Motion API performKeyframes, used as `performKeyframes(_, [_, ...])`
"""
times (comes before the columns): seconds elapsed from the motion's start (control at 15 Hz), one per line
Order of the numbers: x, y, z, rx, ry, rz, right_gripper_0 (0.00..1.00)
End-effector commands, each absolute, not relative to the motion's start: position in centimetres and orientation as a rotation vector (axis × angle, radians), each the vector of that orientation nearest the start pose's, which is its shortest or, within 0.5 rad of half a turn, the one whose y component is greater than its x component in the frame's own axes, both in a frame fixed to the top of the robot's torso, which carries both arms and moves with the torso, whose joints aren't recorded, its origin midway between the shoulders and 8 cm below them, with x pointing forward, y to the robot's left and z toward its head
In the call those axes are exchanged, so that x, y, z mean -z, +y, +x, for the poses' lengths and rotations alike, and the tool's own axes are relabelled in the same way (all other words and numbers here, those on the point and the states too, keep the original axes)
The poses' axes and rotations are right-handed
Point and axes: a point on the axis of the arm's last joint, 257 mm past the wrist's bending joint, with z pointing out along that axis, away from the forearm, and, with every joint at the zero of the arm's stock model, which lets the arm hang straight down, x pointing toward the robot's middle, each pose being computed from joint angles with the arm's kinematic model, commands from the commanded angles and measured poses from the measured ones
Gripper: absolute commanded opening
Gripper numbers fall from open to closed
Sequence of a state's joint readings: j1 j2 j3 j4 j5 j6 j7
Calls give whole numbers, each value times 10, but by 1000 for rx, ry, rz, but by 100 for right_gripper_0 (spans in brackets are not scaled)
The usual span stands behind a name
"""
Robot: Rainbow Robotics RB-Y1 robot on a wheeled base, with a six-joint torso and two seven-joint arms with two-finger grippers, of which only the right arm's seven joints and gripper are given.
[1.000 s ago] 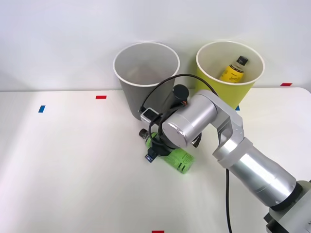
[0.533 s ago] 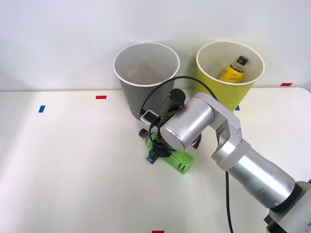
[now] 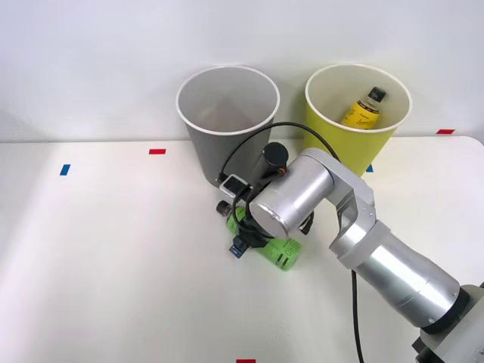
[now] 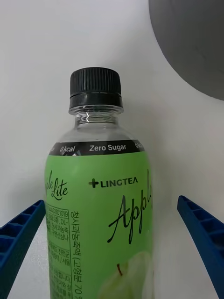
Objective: Put cans in the gray bin, plastic bottles in the light green bin
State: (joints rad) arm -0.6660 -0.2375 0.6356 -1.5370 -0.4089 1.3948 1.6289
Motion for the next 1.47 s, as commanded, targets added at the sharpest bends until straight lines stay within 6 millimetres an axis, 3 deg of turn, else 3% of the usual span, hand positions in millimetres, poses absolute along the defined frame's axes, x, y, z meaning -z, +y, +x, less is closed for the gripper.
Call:
performKeyframes(0.07, [300, 4, 474, -15, 2341, -1172, 96])
performKeyframes(0.33, [302, 7, 474, -25, 2331, -1167, 92])
performKeyframes(0.4, [303, 5, 474, -18, 2330, -1171, 67])
performKeyframes(0.47, [303, 3, 474, -16, 2331, -1172, 0])
performKeyframes(0.87, [317, -1, 473, 3, 2306, -1173, 0])
performKeyframes(1.0, [311, -3, 472, -24, 2295, -1159, 0])
performKeyframes(1.2, [278, -12, 460, -72, 2251, -1130, 0])
performKeyframes(1.47, [214, -19, 430, -240, 2117, -1026, 0])
